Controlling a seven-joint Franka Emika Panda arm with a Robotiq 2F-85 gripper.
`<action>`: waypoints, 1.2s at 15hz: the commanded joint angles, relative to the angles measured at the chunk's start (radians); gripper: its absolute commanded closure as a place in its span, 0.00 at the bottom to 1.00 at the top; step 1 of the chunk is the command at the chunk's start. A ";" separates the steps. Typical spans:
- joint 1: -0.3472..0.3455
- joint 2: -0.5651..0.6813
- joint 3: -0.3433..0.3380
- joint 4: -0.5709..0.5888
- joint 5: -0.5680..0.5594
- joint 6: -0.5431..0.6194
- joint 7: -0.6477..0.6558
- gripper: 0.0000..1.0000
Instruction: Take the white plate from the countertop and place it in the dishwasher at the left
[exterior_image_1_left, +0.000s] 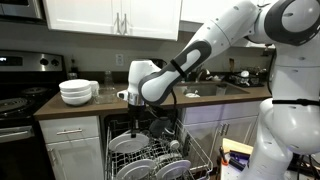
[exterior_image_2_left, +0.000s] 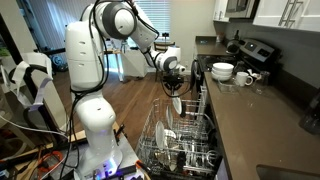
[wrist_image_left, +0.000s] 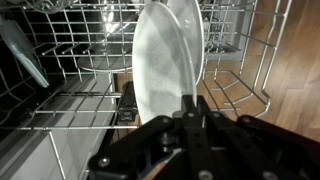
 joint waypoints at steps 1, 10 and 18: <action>-0.037 0.031 0.023 0.046 0.079 -0.051 -0.075 0.98; -0.057 0.046 0.030 0.050 0.137 -0.135 -0.078 0.98; -0.042 0.068 0.035 0.057 0.081 -0.199 -0.091 0.98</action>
